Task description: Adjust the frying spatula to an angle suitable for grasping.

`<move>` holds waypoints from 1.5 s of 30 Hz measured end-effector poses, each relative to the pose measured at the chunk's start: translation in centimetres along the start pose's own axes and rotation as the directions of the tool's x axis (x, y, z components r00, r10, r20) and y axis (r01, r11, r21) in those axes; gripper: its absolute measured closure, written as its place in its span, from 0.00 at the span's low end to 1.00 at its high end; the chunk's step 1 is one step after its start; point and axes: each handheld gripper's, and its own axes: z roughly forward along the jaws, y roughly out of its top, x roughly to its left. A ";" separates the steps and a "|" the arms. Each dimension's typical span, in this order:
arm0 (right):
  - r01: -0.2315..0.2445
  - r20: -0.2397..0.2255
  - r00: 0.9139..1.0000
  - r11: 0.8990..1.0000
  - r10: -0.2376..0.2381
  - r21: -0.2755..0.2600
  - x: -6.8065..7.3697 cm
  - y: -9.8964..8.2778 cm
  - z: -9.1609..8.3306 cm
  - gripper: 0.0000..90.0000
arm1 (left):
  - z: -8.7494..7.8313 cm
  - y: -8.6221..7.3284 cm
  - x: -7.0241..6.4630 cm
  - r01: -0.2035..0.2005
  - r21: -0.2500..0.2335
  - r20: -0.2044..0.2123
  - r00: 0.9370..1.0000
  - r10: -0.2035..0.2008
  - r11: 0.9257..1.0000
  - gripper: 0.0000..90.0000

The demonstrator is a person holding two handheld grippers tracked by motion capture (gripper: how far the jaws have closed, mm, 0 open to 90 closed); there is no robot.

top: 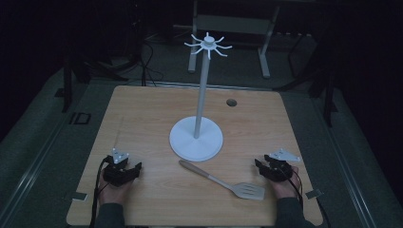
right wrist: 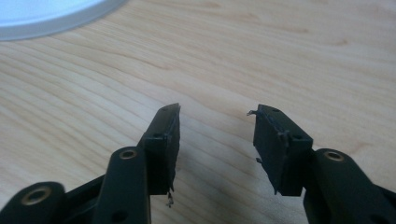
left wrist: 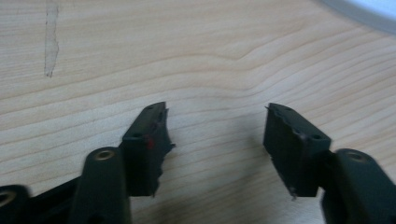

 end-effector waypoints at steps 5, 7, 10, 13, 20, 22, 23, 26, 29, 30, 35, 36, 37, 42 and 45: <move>0.022 -0.028 0.999 0.999 -0.023 -0.038 0.5 1.0 -1.5 0.58 | -0.9 -0.1 -0.2 0.002 -0.044 0.042 0.999 0.000 0.999 0.48; 0.025 -0.033 0.999 0.999 -0.027 -0.046 0.6 1.3 -1.8 0.59 | -1.0 -0.1 -0.2 -0.002 -0.043 0.046 0.999 0.004 0.999 0.49; 0.034 -0.048 0.998 0.998 -0.037 -0.061 0.7 2.4 -2.5 0.61 | -1.1 -0.2 -0.4 -0.018 -0.030 0.058 0.998 0.020 0.999 0.53; 0.052 -0.063 0.996 0.996 -0.057 -0.068 1.0 3.4 -3.0 0.63 | -1.3 -0.3 -0.4 -0.023 -0.025 0.066 0.998 0.024 0.999 0.55; 0.117 -0.099 0.988 0.992 -0.121 -0.047 2.0 5.4 -3.2 0.63 | -1.8 -0.5 -0.7 -0.033 -0.024 0.058 0.998 0.034 0.999 0.55; 0.142 -0.116 0.983 0.990 -0.144 -0.026 2.5 6.4 -3.2 0.66 | -2.0 -0.5 -0.7 -0.026 -0.032 0.064 0.998 0.028 0.999 0.55; 0.147 -0.120 0.982 0.989 -0.149 -0.025 2.5 6.6 -3.1 0.66 | -2.0 -0.5 -0.7 -0.024 -0.034 0.067 0.997 0.026 0.999 0.55; 0.156 -0.141 0.978 0.988 -0.156 -0.015 2.8 7.4 -3.1 0.67 | -2.0 -0.5 -0.6 -0.021 -0.032 0.071 0.997 0.023 0.999 0.55; 0.163 -0.151 0.975 0.987 -0.163 -0.013 3.0 7.8 -3.1 0.67 | -2.0 -0.5 -0.7 -0.022 -0.036 0.070 0.997 0.025 0.999 0.55; 0.165 -0.155 0.974 0.986 -0.164 -0.010 3.1 8.0 -3.1 0.66 | -2.0 -0.5 -0.7 -0.025 -0.036 0.071 0.997 0.027 0.999 0.55; 0.187 -0.187 0.965 0.982 -0.184 0.002 3.8 8.8 -2.9 0.66 | -2.0 -0.5 -1.0 -0.046 -0.036 0.067 0.997 0.048 0.998 0.55; 0.194 -0.191 0.963 0.981 -0.189 0.005 3.9 8.9 -2.9 0.66 | -2.0 -0.5 -1.0 -0.046 -0.036 0.067 0.997 0.048 0.998 0.55; 0.202 -0.194 0.961 0.979 -0.197 0.009 4.1 9.0 -2.8 0.65 | -2.0 -0.5 -1.0 -0.050 -0.035 0.068 0.996 0.052 0.998 0.55; 0.243 -0.213 0.949 0.970 -0.232 0.027 5.0 9.8 -2.6 0.65 | -2.0 -0.4 -0.9 -0.047 -0.040 0.068 0.996 0.049 0.998 0.55; 0.265 -0.222 0.942 0.964 -0.251 0.036 5.4 10.1 -2.3 0.65 | -2.1 -0.4 -0.9 -0.048 -0.041 0.069 0.996 0.051 0.998 0.55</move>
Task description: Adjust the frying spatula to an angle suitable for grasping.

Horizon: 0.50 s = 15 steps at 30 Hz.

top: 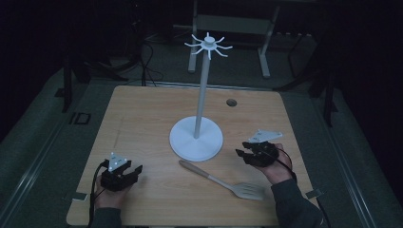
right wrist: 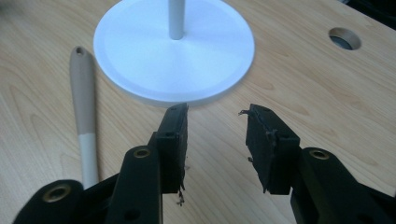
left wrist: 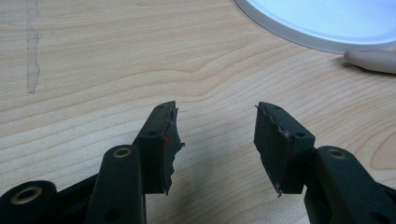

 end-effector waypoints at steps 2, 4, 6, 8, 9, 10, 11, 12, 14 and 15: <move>0.012 -0.007 1.000 1.000 -0.012 0.014 0.3 0.3 0.3 0.65 | 0.0 0.0 0.0 0.000 0.000 -0.001 1.000 0.000 1.000 0.55; 0.024 -0.013 1.000 0.999 -0.024 0.024 0.5 0.5 0.6 0.65 | 0.0 0.0 0.0 -0.002 0.000 0.000 1.000 0.002 1.000 0.55; 0.035 -0.021 0.999 0.999 -0.034 0.033 0.8 0.7 0.9 0.64 | 0.0 0.0 0.1 -0.001 -0.005 -0.003 1.000 0.001 1.000 0.55; 0.047 -0.025 0.999 0.998 -0.045 0.044 1.1 0.9 1.2 0.64 | -0.1 0.0 0.1 0.004 -0.009 -0.006 1.000 -0.004 1.000 0.55; 0.052 -0.030 0.998 0.997 -0.051 0.051 1.2 1.0 1.4 0.64 | -0.1 0.0 0.1 0.003 -0.010 -0.005 1.000 -0.003 1.000 0.55; 0.059 -0.032 0.998 0.997 -0.058 0.056 1.3 1.1 1.5 0.64 | -0.1 0.0 0.1 0.003 -0.010 -0.006 1.000 -0.003 1.000 0.55; 0.063 -0.035 0.998 0.996 -0.061 0.059 1.4 1.2 1.7 0.63 | -0.1 0.0 0.1 0.002 -0.011 -0.005 1.000 -0.002 1.000 0.55; 0.068 -0.037 0.997 0.996 -0.066 0.065 1.6 1.3 1.8 0.63 | -0.1 0.0 0.1 0.002 -0.011 -0.005 1.000 -0.002 1.000 0.55; 0.076 -0.041 0.996 0.994 -0.073 0.074 1.8 1.5 2.1 0.63 | -0.1 0.0 0.1 0.001 -0.011 -0.004 1.000 -0.001 1.000 0.55; 0.077 -0.046 0.996 0.994 -0.074 0.078 1.9 1.5 2.3 0.63 | -0.1 0.0 0.1 0.001 -0.011 -0.004 1.000 -0.001 1.000 0.55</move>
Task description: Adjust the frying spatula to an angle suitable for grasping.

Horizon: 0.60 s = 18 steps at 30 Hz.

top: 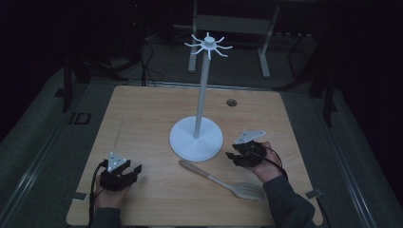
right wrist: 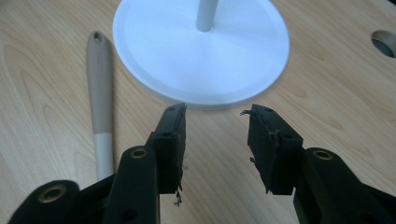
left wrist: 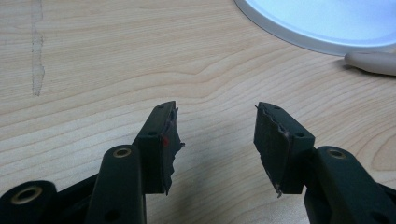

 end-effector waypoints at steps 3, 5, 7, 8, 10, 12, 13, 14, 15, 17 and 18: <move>0.007 -0.006 1.000 1.000 -0.007 0.011 0.2 0.2 0.3 0.63 | 0.0 0.0 0.0 -0.006 -0.001 0.001 1.000 0.006 1.000 0.55; 0.015 -0.012 1.000 1.000 -0.015 0.020 0.4 0.3 0.6 0.62 | 0.0 0.0 0.0 -0.006 -0.003 0.002 1.000 0.006 1.000 0.55; 0.016 -0.018 1.000 0.999 -0.015 0.029 0.6 0.5 0.8 0.62 | 0.0 0.0 0.0 -0.004 -0.003 0.001 1.000 0.004 1.000 0.54; 0.025 -0.026 0.999 0.999 -0.023 0.039 0.8 0.6 1.1 0.62 | 0.0 0.0 0.0 -0.003 -0.004 0.001 1.000 0.003 1.000 0.54; 0.027 -0.028 0.999 0.999 -0.026 0.041 0.9 0.7 1.2 0.62 | 0.0 0.0 0.0 -0.004 -0.003 0.001 1.000 0.004 1.000 0.54; 0.037 -0.041 0.999 0.998 -0.035 0.055 1.2 0.9 1.6 0.62 | 0.0 0.0 0.0 -0.007 -0.001 0.000 1.000 0.007 1.000 0.54; 0.037 -0.041 0.999 0.998 -0.035 0.055 1.2 0.9 1.6 0.62 | 0.0 0.0 0.0 -0.009 -0.001 0.000 1.000 0.009 1.000 0.54; 0.050 -0.061 0.997 0.996 -0.046 0.070 1.4 1.1 1.9 0.66 | 0.0 0.0 0.0 -0.010 -0.001 -0.001 1.000 0.010 1.000 0.54; 0.055 -0.074 0.996 0.995 -0.049 0.078 1.6 1.1 2.1 0.67 | 0.0 0.0 0.0 -0.010 -0.001 -0.001 1.000 0.010 1.000 0.53; 0.071 -0.090 0.994 0.993 -0.062 0.090 1.9 1.2 2.5 0.67 | 0.0 0.0 0.0 -0.009 -0.002 0.000 1.000 0.009 1.000 0.53; 0.071 -0.090 0.994 0.993 -0.062 0.090 1.9 1.2 2.5 0.67 | 0.0 0.0 0.0 -0.009 -0.002 0.000 1.000 0.009 1.000 0.53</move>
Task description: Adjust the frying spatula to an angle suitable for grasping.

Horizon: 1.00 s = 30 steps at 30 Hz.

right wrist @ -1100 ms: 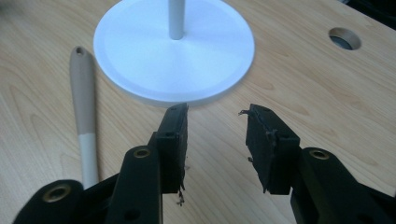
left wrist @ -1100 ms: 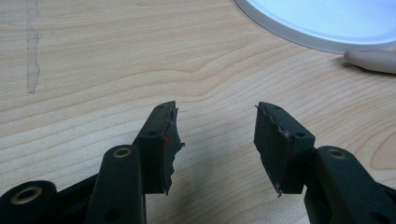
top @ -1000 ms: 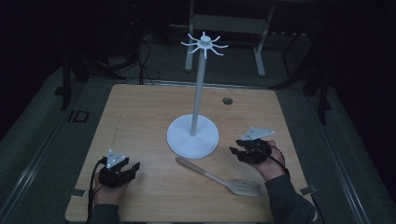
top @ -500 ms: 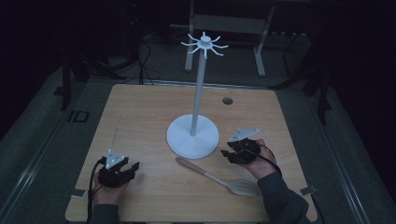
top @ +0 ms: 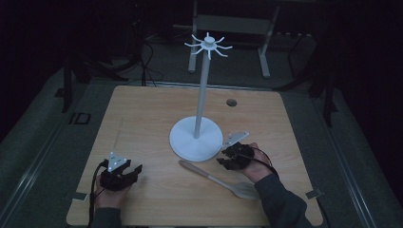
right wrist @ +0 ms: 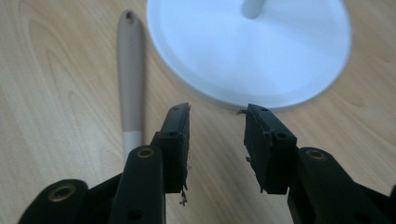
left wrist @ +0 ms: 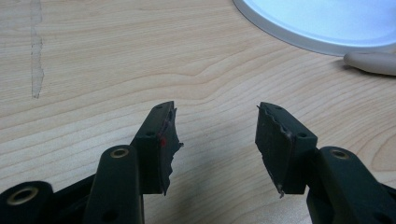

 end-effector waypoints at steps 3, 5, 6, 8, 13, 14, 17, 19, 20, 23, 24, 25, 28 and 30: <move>0.018 -0.026 1.000 0.999 -0.017 0.032 0.4 0.2 0.8 0.67 | 0.0 0.0 0.0 0.001 0.000 -0.002 1.000 -0.001 1.000 0.53; 0.027 -0.033 0.999 0.999 -0.026 0.043 0.5 0.3 1.0 0.67 | 0.0 0.0 0.0 0.000 0.000 -0.002 1.000 0.000 1.000 0.53; 0.032 -0.045 0.999 0.998 -0.030 0.055 0.8 0.4 1.3 0.67 | 0.1 0.0 0.0 -0.001 0.000 -0.002 1.000 0.001 1.000 0.53; 0.035 -0.055 0.998 0.998 -0.031 0.060 1.0 0.5 1.6 0.68 | 0.1 0.0 0.0 -0.002 0.002 -0.003 1.000 0.002 1.000 0.53; 0.041 -0.074 0.997 0.996 -0.036 0.074 1.4 0.7 2.0 0.68 | 0.1 0.0 0.0 -0.002 0.002 -0.003 1.000 0.002 1.000 0.53; 0.055 -0.089 0.995 0.994 -0.046 0.091 1.7 0.8 2.4 0.71 | 0.1 0.0 0.0 0.000 0.001 -0.004 1.000 0.000 1.000 0.52; 0.074 -0.114 0.992 0.991 -0.061 0.112 2.2 0.8 3.0 0.72 | 0.1 0.0 0.0 0.001 0.001 -0.006 1.000 -0.001 1.000 0.52; 0.076 -0.119 0.991 0.990 -0.061 0.120 2.4 0.8 3.2 0.72 | 0.1 0.0 0.0 0.001 0.001 -0.006 1.000 -0.001 1.000 0.52; 0.082 -0.133 0.989 0.987 -0.064 0.136 2.7 0.8 3.6 0.73 | 0.1 0.0 0.0 0.000 0.001 -0.006 1.000 0.000 1.000 0.52; 0.089 -0.150 0.987 0.984 -0.066 0.153 2.9 0.8 4.1 0.73 | 0.1 0.0 0.0 0.000 0.000 -0.007 1.000 0.000 1.000 0.52; 0.091 -0.156 0.985 0.983 -0.066 0.157 3.1 0.8 4.3 0.73 | 0.1 0.0 0.0 0.000 0.000 -0.007 1.000 0.000 1.000 0.52; 0.100 -0.173 0.982 0.979 -0.070 0.175 3.4 0.7 4.8 0.75 | 0.0 0.0 0.0 0.000 0.000 -0.007 1.000 0.000 1.000 0.51; 0.101 -0.178 0.982 0.975 -0.066 0.198 3.7 0.6 5.4 0.78 | 0.0 0.0 0.0 0.000 -0.001 -0.008 1.000 0.000 1.000 0.51; 0.104 -0.183 0.981 0.974 -0.066 0.202 3.8 0.5 5.6 0.78 | 0.0 0.0 0.0 0.000 -0.001 -0.008 1.000 0.000 1.000 0.51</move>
